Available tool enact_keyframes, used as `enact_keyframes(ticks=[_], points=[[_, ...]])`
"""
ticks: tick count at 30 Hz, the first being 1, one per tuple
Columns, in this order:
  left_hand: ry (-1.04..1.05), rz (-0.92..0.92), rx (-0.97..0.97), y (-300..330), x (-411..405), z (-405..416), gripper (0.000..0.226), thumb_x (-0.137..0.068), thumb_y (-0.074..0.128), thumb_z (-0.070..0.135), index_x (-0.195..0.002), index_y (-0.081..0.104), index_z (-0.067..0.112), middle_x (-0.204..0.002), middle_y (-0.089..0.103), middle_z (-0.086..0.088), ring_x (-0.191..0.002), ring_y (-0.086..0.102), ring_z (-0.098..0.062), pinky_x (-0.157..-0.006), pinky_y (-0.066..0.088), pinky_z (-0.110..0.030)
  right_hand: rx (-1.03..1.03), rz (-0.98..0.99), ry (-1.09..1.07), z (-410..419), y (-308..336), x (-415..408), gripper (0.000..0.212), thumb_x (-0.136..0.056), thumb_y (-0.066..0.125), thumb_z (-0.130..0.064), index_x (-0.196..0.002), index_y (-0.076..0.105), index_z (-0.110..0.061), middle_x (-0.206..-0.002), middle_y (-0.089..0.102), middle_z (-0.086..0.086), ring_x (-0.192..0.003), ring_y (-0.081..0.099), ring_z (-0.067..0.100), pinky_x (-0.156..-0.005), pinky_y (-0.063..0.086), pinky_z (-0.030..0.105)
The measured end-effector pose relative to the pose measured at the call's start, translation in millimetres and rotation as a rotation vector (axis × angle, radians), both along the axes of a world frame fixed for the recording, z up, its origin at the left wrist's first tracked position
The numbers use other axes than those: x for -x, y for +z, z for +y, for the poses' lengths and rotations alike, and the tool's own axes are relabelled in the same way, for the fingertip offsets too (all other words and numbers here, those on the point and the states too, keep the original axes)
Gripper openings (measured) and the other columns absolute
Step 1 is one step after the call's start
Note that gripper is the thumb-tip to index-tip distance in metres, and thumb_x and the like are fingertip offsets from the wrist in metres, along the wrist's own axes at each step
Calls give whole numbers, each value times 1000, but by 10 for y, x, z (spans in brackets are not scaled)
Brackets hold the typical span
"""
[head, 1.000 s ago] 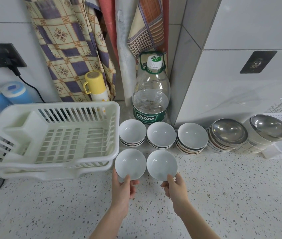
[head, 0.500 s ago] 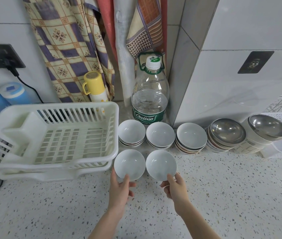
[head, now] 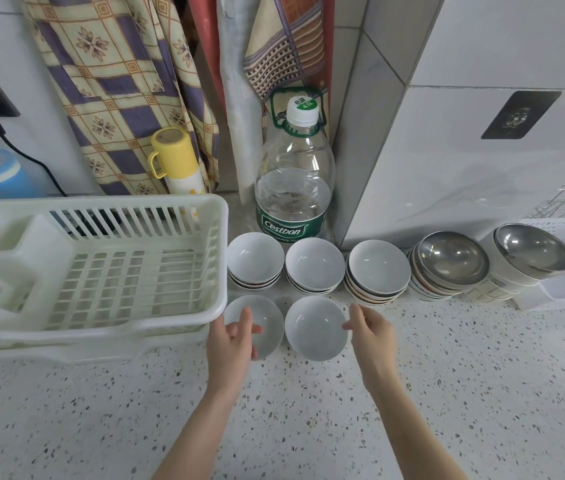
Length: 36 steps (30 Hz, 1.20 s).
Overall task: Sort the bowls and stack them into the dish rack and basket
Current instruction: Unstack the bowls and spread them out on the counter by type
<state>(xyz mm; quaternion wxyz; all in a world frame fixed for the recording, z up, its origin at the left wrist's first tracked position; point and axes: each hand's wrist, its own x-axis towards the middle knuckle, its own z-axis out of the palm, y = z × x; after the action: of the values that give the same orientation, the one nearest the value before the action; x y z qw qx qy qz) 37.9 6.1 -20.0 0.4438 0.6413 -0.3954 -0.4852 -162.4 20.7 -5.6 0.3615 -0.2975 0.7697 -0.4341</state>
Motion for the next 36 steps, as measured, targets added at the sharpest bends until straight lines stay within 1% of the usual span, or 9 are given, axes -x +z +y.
enact_keyframes(ticks=[4, 6, 8, 11, 15, 18, 23, 30, 36], points=[[2, 48, -108, -1, 176, -339, 22, -98, 55, 42, -114, 43, 34, -80, 75, 2, -38, 48, -5, -53, 44, -29, -141, -150, 86, -364, 39, -88, 33, -95, 50, -40, -110, 60, -12, -84, 70, -3, -65, 48, 11, -61, 37, 29], [19, 86, -167, -9, 227, -477, 44, -99, 54, 41, -134, 29, 39, -88, 76, 1, -37, 47, -5, -47, 42, -24, -218, -160, 87, -511, 23, -132, 37, -95, 49, -39, -114, 55, -8, -84, 71, -1, -59, 46, 14, -55, 34, 27], [32, 116, -208, -23, 265, -591, 64, -100, 52, 40, -151, 15, 37, -89, 76, -3, -35, 45, -6, -40, 38, -20, -258, -169, 71, -619, -5, -178, 35, -96, 48, -36, -111, 55, -5, -83, 71, 1, -53, 43, 15, -50, 31, 27], [91, 155, -205, -38, 315, -732, 58, -101, 52, 33, -151, 22, 33, -79, 74, -6, -33, 44, -9, -33, 33, -18, -267, -172, 17, -726, -56, -219, 30, -96, 46, -31, -100, 57, -4, -77, 71, 3, -51, 42, 15, -51, 33, 27], [181, 199, -154, -28, 361, -832, 34, -100, 49, 13, -129, 40, 27, -77, 71, 12, -51, 65, -12, -31, 30, -18, -253, -159, -49, -806, -133, -228, 27, -94, 47, -28, -95, 57, -3, -75, 71, 3, -55, 44, 17, -57, 37, 28], [190, 206, -152, -16, 362, -865, 36, -95, 43, 3, -112, 43, 34, -62, 67, 30, -55, 63, -23, -30, 28, -18, -242, -116, -54, -831, -177, -245, 18, -91, 49, -20, -88, 56, -4, -77, 69, 5, -65, 49, 20, -65, 39, 31], [152, 226, -178, -42, 319, -902, 40, -96, 36, 3, -95, 43, 43, -61, 69, 25, -68, 50, -26, -30, 26, -17, -216, -59, -79, -847, -170, -295, 19, -85, 49, -7, -99, 60, 2, -74, 61, 3, -66, 51, 17, -53, 34, 26], [140, 204, -179, -41, 295, -944, 40, -95, 34, 0, -119, 35, 32, -56, 67, 24, -63, 51, -24, -33, 30, -17, -140, -52, -130, -836, -118, -367, 18, -85, 47, -7, -100, 57, -4, -69, 69, 3, -66, 55, 14, -55, 36, 27], [131, 195, -176, -40, 289, -887, 37, -97, 36, 5, -90, 42, 40, -56, 69, 17, -51, 56, -14, -46, 39, -22, -84, -123, -184, -830, -89, -427, 20, -86, 45, -9, -101, 57, -5, -71, 69, 7, -54, 55, 8, -59, 40, 28]])
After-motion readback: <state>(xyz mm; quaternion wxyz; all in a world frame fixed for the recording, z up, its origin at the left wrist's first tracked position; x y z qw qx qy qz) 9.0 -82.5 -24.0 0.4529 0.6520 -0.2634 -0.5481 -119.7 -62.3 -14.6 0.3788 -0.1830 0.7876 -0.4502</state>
